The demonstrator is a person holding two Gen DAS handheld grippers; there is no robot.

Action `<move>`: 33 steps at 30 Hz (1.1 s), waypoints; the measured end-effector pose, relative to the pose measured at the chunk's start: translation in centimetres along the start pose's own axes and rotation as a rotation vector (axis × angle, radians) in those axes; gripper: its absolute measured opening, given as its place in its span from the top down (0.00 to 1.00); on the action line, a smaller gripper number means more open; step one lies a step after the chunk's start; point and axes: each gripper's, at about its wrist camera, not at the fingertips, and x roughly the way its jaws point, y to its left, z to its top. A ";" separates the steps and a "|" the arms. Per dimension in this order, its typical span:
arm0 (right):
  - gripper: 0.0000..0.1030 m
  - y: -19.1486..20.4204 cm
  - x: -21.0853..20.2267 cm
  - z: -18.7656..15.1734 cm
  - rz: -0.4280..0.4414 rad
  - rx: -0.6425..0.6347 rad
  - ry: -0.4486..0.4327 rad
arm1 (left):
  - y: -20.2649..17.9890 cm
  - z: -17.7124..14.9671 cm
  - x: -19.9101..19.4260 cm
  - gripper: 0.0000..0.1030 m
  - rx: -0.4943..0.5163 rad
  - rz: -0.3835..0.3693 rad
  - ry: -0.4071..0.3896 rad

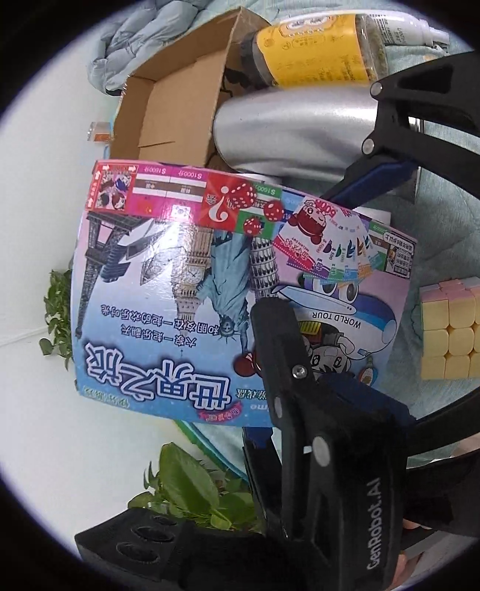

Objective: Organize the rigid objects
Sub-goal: 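Lift the toy box with both grippers over the cardboard box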

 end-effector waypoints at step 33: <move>0.14 -4.9 0.4 12.7 -0.049 -0.009 -0.026 | -1.8 17.8 6.1 0.33 0.043 -0.035 -0.057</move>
